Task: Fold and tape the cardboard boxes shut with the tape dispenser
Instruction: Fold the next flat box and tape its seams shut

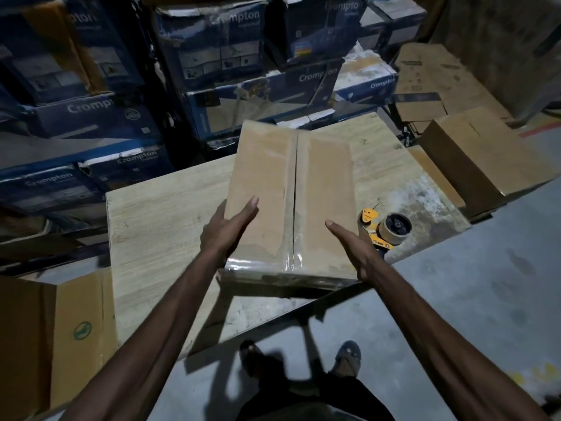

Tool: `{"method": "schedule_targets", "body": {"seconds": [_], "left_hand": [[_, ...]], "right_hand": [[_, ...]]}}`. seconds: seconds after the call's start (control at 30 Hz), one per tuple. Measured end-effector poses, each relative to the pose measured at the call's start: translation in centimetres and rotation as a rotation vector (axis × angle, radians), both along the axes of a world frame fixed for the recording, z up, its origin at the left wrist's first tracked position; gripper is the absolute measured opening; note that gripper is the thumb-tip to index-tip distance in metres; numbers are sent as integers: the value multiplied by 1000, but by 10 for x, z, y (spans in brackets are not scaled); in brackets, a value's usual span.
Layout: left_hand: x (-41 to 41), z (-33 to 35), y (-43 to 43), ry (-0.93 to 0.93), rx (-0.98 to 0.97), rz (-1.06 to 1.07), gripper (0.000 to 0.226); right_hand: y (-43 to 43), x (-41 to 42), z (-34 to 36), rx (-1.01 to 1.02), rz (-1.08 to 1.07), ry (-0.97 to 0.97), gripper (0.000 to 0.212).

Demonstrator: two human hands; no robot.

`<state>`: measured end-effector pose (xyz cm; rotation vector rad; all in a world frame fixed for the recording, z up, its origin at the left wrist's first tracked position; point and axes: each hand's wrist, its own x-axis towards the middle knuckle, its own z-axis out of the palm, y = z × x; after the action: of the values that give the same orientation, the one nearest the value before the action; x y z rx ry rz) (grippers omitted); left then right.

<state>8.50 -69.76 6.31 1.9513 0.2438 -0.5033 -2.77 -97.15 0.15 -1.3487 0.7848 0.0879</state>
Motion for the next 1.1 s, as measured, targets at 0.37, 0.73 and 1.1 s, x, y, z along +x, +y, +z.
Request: {"method": "schedule_targets", "body": {"seconds": [0.37, 0.73, 1.1], "left_hand": [[-30, 74, -190, -210, -270, -68, 89], [-128, 77, -420, -207, -344, -116, 75], [-123, 49, -618, -272, -100, -107, 74]], "right_hand": [[-189, -65, 120, 3, -136, -280, 69], [-414, -171, 149, -213, -259, -288, 93], [-605, -164, 119, -220, -300, -178, 86]]}}
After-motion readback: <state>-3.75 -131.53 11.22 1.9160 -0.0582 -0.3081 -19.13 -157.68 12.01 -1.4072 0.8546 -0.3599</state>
